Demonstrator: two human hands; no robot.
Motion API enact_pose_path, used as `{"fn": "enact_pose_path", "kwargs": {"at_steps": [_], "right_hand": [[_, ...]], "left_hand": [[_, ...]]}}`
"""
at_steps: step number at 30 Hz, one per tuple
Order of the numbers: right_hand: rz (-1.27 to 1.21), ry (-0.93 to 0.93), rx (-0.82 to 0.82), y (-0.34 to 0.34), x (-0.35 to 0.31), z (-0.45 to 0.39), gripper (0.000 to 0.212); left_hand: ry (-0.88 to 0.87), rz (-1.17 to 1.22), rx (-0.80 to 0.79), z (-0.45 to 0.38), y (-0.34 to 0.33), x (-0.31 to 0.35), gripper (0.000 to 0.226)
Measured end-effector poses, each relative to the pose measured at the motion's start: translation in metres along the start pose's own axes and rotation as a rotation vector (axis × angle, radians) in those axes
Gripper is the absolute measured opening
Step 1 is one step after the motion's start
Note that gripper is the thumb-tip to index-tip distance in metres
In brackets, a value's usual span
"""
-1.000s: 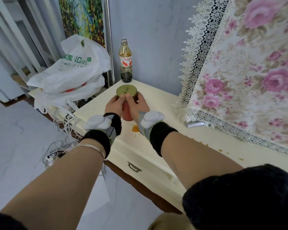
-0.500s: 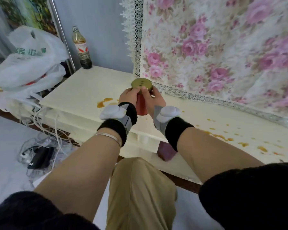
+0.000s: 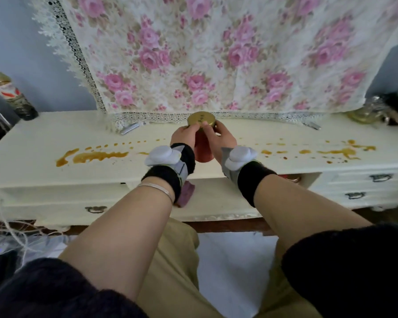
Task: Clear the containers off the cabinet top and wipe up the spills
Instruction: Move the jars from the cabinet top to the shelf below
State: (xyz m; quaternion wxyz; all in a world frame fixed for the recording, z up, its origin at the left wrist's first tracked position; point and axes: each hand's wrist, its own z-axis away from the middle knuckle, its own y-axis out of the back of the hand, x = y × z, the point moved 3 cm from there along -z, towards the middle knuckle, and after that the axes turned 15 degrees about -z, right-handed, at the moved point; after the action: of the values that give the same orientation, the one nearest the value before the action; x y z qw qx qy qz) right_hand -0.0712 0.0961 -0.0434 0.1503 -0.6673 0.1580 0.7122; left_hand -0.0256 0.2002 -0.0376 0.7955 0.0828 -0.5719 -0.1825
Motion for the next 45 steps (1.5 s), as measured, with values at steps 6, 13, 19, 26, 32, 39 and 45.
{"fn": "enact_pose_path", "kwargs": {"at_steps": [6,13,19,26,32,39,45], "right_hand": [[-0.031,-0.059,0.069,0.07,0.012,0.011,0.051],[-0.021,-0.139,0.107,0.138,0.032,0.027,0.048],[-0.04,-0.228,0.12,0.171,0.073,0.048,0.052],[-0.059,-0.384,0.076,0.173,0.146,0.064,0.075],[-0.065,-0.377,0.088,0.17,0.169,0.069,0.066],[-0.048,-0.424,0.167,0.153,0.239,0.033,0.053],[-0.022,-0.474,0.203,0.15,0.279,0.004,0.048]], "left_hand": [[-0.037,-0.133,-0.061,0.027,-0.062,0.01,0.06],[-0.058,-0.327,-0.141,0.049,-0.115,0.002,0.061],[0.027,-0.355,-0.249,0.06,-0.147,-0.034,0.054],[0.169,-0.303,-0.328,0.058,-0.17,-0.1,0.077],[0.165,-0.359,-0.318,0.06,-0.171,-0.118,0.047],[0.285,-0.394,-0.312,0.013,-0.204,-0.169,0.027],[0.307,-0.363,-0.316,-0.033,-0.229,-0.207,0.037]]}}
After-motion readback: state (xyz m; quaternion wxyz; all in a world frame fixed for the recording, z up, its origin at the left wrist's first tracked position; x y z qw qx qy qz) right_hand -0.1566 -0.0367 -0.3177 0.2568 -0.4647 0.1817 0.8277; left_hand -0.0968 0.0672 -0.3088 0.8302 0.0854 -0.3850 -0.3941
